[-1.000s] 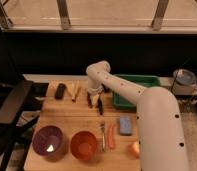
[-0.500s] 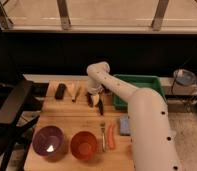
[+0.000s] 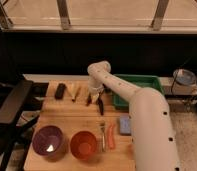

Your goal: Place grapes in paper cup

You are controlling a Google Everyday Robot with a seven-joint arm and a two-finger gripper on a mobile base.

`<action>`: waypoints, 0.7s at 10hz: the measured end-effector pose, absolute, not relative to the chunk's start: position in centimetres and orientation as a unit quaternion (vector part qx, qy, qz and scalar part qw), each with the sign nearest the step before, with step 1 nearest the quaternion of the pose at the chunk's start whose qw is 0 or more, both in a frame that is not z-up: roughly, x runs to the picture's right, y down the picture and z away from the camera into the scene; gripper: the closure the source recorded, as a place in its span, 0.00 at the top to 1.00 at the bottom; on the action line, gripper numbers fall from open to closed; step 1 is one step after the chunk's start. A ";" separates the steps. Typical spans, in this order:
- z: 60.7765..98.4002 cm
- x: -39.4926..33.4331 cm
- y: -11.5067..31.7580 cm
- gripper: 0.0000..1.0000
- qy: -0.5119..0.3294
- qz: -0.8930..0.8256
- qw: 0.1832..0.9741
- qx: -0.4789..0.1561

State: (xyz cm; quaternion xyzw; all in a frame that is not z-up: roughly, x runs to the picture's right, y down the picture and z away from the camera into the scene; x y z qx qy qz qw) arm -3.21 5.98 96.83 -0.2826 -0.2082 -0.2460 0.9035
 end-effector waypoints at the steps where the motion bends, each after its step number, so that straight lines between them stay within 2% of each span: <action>1: 96.9 -3.2 6.0 0.00 -0.208 -0.246 0.903 -0.283; 3: 96.4 -3.5 5.8 0.00 -0.211 -0.251 0.905 -0.271; 5: 94.4 -3.6 4.4 0.00 -0.221 -0.251 0.914 -0.231; 7: 90.5 -4.3 1.6 0.00 -0.236 -0.247 0.922 -0.180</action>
